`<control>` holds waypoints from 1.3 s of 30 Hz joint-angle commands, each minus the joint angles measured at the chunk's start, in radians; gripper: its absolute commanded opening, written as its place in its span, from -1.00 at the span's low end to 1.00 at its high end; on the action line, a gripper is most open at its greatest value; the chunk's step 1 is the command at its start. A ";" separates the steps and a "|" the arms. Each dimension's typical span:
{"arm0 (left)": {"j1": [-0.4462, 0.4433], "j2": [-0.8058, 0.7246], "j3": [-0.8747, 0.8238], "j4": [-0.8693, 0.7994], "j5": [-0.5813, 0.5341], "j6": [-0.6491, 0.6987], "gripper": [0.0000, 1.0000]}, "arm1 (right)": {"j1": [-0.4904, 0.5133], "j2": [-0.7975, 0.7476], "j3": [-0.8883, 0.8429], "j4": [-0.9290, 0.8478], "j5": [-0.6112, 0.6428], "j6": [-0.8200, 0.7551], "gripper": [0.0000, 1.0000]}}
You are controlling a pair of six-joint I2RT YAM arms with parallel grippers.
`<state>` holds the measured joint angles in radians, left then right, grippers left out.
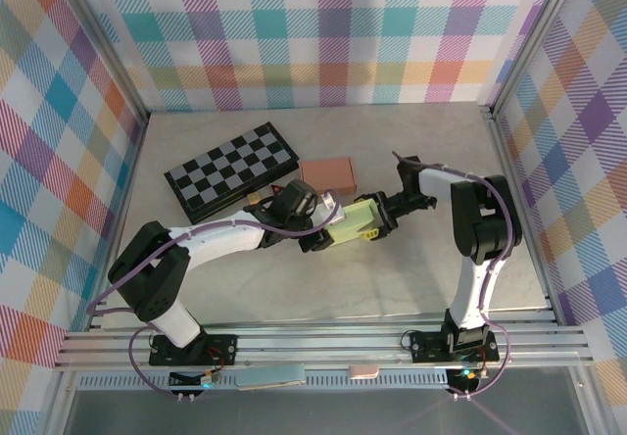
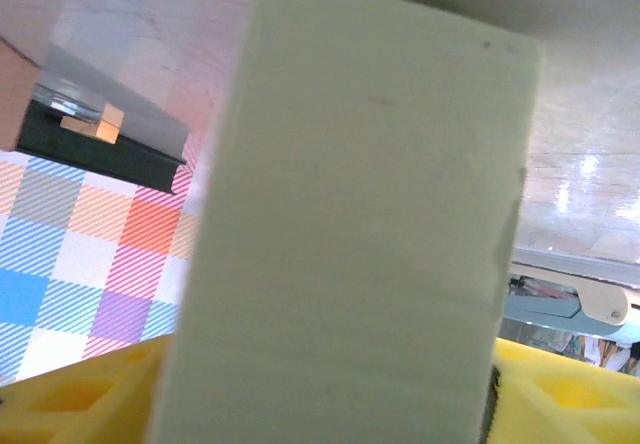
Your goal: Fold the paper box
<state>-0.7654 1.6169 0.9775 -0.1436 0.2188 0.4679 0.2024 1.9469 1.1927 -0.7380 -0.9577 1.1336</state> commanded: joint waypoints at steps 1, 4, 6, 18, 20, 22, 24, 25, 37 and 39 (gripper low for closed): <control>0.001 -0.002 0.030 -0.038 0.032 0.005 -0.14 | -0.017 -0.062 0.091 -0.156 0.058 -0.140 0.44; 0.011 -0.010 0.030 -0.067 0.049 0.011 -0.14 | -0.025 -0.110 0.130 -0.235 0.106 -0.229 0.49; 0.016 -0.020 0.026 -0.082 0.055 0.015 -0.14 | -0.030 -0.154 0.139 -0.265 0.133 -0.261 0.51; 0.061 -0.123 -0.049 -0.192 0.094 0.053 -0.12 | 0.009 -0.411 0.191 -0.296 0.583 -0.644 -0.05; 0.067 -0.129 -0.051 -0.213 0.104 0.066 -0.12 | 0.058 -0.449 0.184 -0.261 0.666 -0.770 -0.16; 0.076 -0.133 -0.053 -0.230 0.113 0.080 -0.12 | 0.116 -0.491 0.151 -0.191 0.699 -0.916 -0.18; 0.083 -0.133 -0.053 -0.243 0.118 0.087 -0.11 | 0.153 -0.521 0.118 -0.125 0.678 -1.023 -0.20; 0.088 -0.134 -0.051 -0.248 0.121 0.092 -0.11 | 0.163 -0.523 0.110 -0.105 0.655 -1.068 -0.19; 0.117 -0.102 -0.033 -0.262 0.139 0.104 -0.11 | 0.282 -0.324 0.242 -0.233 0.774 -1.279 -0.18; 0.120 -0.097 -0.032 -0.262 0.137 0.104 -0.11 | 0.288 -0.311 0.242 -0.227 0.784 -1.288 -0.18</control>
<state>-0.6590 1.5097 0.9386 -0.3683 0.3328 0.5476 0.4786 1.6249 1.3979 -0.9382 -0.2180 -0.0814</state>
